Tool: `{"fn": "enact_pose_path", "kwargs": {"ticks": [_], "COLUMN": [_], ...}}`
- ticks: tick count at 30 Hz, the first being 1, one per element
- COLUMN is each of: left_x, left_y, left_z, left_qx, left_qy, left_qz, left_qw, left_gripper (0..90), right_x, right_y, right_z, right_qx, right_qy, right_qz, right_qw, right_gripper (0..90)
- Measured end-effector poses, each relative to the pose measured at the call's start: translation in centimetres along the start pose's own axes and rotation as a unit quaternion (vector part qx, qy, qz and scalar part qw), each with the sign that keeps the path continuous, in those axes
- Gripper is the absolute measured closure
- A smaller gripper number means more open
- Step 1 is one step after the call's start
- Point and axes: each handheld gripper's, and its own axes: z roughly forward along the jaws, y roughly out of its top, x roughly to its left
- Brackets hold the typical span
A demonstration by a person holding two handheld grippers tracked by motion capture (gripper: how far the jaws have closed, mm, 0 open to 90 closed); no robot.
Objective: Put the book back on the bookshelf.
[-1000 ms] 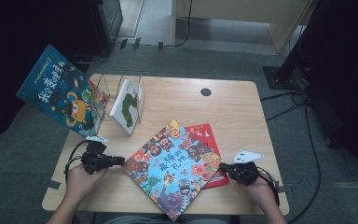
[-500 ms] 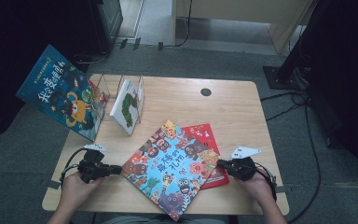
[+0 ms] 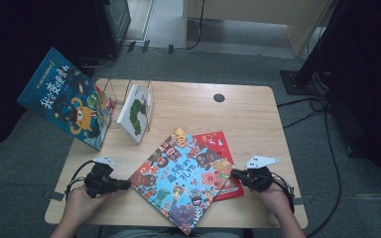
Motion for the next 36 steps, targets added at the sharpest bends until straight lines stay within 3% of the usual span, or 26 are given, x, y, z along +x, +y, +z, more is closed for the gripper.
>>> {"fn": "enact_pose_path", "kwargs": {"ticks": [2,6,13,22,26,29,33,36], "left_x": [0.2,0.2,0.8,0.6,0.6,0.5,-0.1,0.0], "left_y": [0.0,0.1,0.4,1.8,2.2,2.6,2.9,2.9], "left_z": [0.1,0.1,0.4,1.2,1.5,1.7,1.7,1.6], "left_qx": [-0.003,-0.007,-0.021,-0.026,-0.030,-0.037,-0.046,-0.052], "left_qy": [-0.005,0.001,-0.010,-0.001,-0.008,-0.027,-0.019,-0.010], "left_qz": [-0.002,0.000,-0.011,-0.007,-0.010,-0.009,0.007,0.007], "left_qw": [1.0000,1.0000,0.9997,0.9996,0.9995,0.9989,0.9988,0.9986], "left_gripper": [86.6,86.2,86.6,84.9,84.5,84.3,77.2,73.7], "right_x": [-0.1,-0.1,-0.4,-1.9,-2.9,-3.2,-3.1,-3.0], "right_y": [0.1,0.1,0.3,0.9,1.1,1.1,1.2,1.1], "right_z": [-0.1,0.2,0.4,0.9,1.3,1.5,1.4,1.4], "right_qx": [-0.011,-0.003,-0.010,-0.035,-0.047,-0.052,-0.050,-0.042], "right_qy": [-0.002,-0.010,-0.024,-0.041,-0.045,-0.043,-0.044,-0.044], "right_qz": [0.005,0.013,0.017,0.035,0.049,0.052,0.049,0.042], "right_qw": [0.9999,0.9999,0.9995,0.9979,0.9967,0.9964,0.9966,0.9973], "right_gripper": [86.4,87.6,87.7,87.8,87.8,87.7,87.6,87.6]}}
